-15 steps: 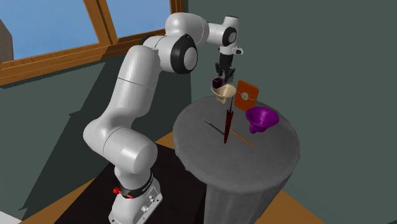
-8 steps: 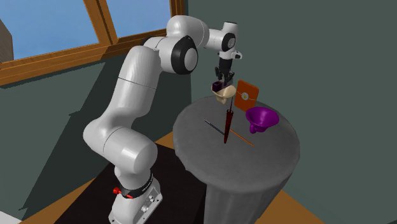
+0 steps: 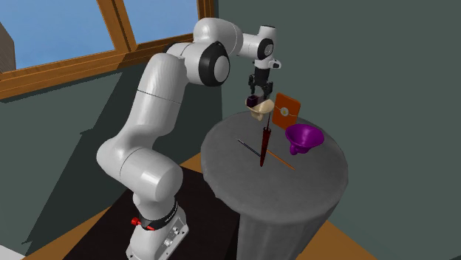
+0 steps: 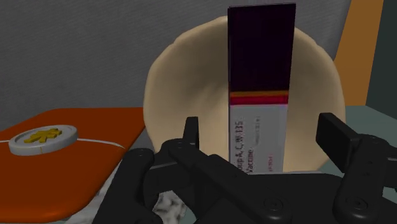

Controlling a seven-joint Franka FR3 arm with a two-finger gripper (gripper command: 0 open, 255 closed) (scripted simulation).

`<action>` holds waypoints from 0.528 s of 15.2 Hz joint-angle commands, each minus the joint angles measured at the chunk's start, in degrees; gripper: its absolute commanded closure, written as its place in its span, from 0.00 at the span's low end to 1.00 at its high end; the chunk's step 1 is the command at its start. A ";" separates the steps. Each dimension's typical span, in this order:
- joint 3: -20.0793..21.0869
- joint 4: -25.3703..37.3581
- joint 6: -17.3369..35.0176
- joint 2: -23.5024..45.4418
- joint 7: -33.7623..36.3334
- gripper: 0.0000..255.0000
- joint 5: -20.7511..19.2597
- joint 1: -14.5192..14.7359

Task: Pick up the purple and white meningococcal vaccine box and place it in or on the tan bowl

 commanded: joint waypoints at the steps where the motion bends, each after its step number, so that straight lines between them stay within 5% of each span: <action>1: 0.00 0.00 0.00 0.00 0.00 0.00 0.00 0.00; 8: -0.05 7.63 -7.42 0.18 0.22 0.00 -0.10 -0.36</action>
